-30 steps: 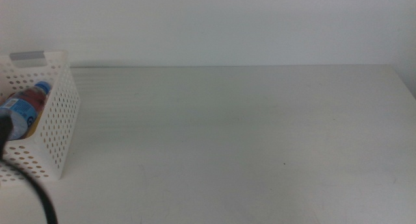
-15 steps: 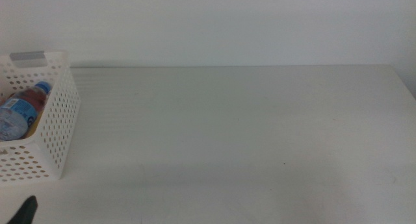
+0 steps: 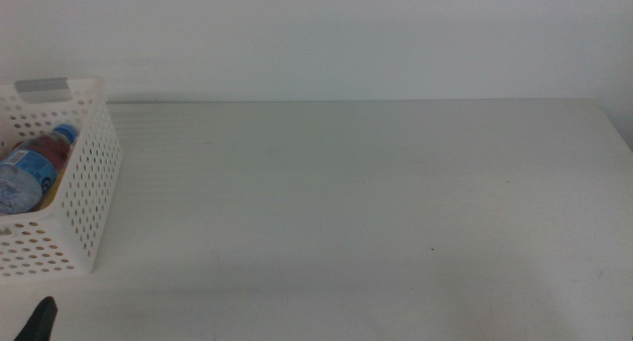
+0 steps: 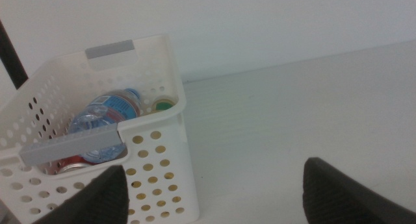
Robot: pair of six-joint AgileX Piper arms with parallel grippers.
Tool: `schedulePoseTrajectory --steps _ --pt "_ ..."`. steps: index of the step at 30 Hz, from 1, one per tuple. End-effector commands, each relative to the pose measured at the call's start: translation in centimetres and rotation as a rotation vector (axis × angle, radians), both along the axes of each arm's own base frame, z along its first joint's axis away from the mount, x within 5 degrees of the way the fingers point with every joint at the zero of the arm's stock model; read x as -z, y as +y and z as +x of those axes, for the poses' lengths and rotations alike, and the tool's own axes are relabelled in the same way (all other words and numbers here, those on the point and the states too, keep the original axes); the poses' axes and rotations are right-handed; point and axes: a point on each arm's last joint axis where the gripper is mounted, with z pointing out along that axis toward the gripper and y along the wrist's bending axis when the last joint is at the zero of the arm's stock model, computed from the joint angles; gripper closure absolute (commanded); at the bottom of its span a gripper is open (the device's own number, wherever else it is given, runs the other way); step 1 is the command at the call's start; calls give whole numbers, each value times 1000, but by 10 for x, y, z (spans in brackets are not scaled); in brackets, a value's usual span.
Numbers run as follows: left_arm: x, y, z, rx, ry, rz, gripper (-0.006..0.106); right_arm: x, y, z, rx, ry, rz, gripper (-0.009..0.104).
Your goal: Use arms to grab the bottles and put them into the dustbin to the left of the table.
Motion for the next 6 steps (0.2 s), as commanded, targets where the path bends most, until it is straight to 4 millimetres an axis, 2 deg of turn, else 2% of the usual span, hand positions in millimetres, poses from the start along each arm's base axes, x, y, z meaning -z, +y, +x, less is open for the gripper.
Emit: schedulePoseTrajectory --steps 1,6 --pt "-5 1 0 -11 -86 -26 16 -9 -1 -1 7 -98 -3 32" --pt "-5 1 0 -11 -86 -32 16 -9 -1 -1 7 -97 -3 32"
